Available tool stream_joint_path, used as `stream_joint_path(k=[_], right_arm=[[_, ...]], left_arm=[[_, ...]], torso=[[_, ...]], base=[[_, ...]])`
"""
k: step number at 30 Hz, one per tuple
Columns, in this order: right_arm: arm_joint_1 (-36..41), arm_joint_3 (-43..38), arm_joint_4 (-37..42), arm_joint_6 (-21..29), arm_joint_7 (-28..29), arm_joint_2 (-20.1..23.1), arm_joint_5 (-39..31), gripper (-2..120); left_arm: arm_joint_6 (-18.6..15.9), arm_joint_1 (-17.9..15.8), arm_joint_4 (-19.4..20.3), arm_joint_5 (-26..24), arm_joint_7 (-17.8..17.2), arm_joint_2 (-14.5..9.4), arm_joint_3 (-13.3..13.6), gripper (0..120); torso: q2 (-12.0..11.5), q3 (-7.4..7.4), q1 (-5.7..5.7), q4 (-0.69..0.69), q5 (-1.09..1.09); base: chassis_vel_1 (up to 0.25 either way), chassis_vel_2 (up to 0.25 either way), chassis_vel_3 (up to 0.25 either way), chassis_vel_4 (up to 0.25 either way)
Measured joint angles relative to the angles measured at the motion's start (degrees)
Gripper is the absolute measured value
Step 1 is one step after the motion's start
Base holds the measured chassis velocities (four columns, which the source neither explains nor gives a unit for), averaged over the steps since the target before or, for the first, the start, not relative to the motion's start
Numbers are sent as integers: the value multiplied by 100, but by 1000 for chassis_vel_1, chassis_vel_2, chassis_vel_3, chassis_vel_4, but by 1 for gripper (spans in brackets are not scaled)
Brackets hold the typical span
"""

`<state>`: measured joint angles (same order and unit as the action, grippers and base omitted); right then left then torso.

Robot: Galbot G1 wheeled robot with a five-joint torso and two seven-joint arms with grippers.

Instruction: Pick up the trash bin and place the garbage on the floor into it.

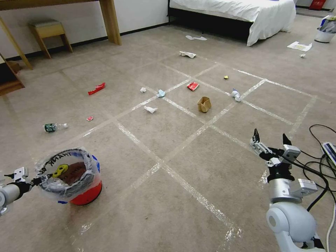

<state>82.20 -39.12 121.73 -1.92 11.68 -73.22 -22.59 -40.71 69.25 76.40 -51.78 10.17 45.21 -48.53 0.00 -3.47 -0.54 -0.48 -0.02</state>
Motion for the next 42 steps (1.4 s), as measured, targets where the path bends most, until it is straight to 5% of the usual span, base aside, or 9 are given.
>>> stream_joint_path(k=[6,15,30,35,42], right_arm=[[5,8,10,4,12,10,-32,100],[-15,47,61,26,35,30,-74,100],[-148,253,55,156,91,84,-287,100],[-109,325,164,173,103,8,-330,100],[157,79,491,163,120,22,-434,100]], left_arm=[[-10,138,255,-64,-37,6,-122,0],[98,508,817,-344,-284,62,-559,0],[91,1043,1851,-1337,-1240,293,-1032,0],[57,1299,2626,-1615,-1478,500,-1251,0],[-5,1380,3156,-1763,-1649,553,-1080,0]], torso=[[-1,-1,0,-1,-5],[0,0,0,0,1],[0,0,0,0,2],[0,0,0,2,3],[0,1,0,-4,2]], base=[[0,0,0,0],[0,0,0,0],[0,0,0,0],[0,0,0,0],[0,0,0,0]])
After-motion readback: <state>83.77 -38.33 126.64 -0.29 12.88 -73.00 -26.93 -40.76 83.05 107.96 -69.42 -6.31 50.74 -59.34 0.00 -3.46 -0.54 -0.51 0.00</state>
